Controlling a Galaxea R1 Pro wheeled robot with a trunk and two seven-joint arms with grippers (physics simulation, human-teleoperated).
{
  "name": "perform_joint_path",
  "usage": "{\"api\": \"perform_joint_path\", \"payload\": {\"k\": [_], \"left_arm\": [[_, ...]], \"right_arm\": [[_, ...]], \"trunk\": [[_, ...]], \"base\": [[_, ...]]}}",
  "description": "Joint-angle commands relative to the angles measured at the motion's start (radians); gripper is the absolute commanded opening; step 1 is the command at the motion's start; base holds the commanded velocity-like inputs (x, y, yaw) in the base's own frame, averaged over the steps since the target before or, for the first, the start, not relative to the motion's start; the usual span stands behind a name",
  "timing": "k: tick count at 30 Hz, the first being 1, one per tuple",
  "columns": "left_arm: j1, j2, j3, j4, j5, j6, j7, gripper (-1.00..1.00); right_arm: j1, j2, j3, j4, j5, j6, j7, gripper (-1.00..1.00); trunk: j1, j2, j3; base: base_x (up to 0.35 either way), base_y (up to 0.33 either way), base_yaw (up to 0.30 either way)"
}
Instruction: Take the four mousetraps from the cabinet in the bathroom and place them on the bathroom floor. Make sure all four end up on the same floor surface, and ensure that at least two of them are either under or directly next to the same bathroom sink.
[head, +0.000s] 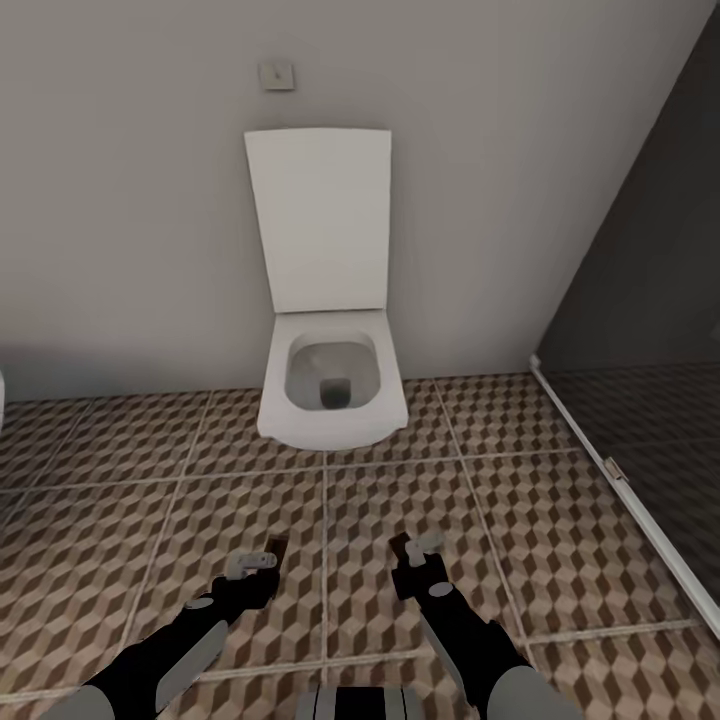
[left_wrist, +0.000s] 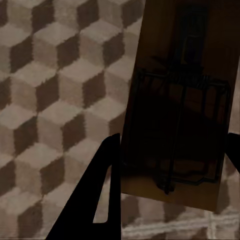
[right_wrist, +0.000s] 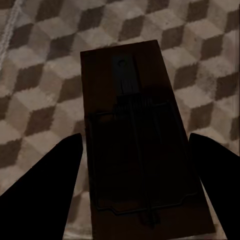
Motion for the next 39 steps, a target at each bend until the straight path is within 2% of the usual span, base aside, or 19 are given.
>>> {"api": "perform_joint_path", "payload": {"k": [1,21,31,36,39], "left_arm": [[-0.001,0.001,-0.006,-0.003,0.005,0.002,0.012,-1.0],[-0.001,0.001,-0.006,-0.003,0.005,0.001,0.012,-1.0],[-0.001,0.001,-0.006,-0.003,0.005,0.001,0.012,-1.0],[-0.001,0.001,-0.007,-0.004,0.005,0.001,0.011,-1.0],[-0.001,0.001,-0.006,-0.004,0.005,0.002,0.011,-1.0]], "right_arm": [[0.0,0.0,0.004,-0.002,0.01,0.009,-0.005,-1.0],[0.0,0.0,0.004,-0.002,0.01,0.009,-0.005,-1.0],[0.0,0.0,0.004,-0.002,0.01,0.009,-0.007,-1.0],[0.0,0.0,0.004,-0.002,0.01,0.009,-0.006,-1.0],[0.0,0.0,0.004,-0.002,0.01,0.009,-0.005,-1.0]], "trunk": [[0.0,0.0,-0.001],[0.0,0.0,-0.001],[0.0,0.0,-0.001],[0.02,-0.035,-0.021],[0.021,-0.036,-0.036]], "base": [[0.307,0.0,0.0],[0.298,0.0,0.0],[0.069,0.0,0.0],[0.001,0.0,0.0],[0.0,0.0,0.0]]}}
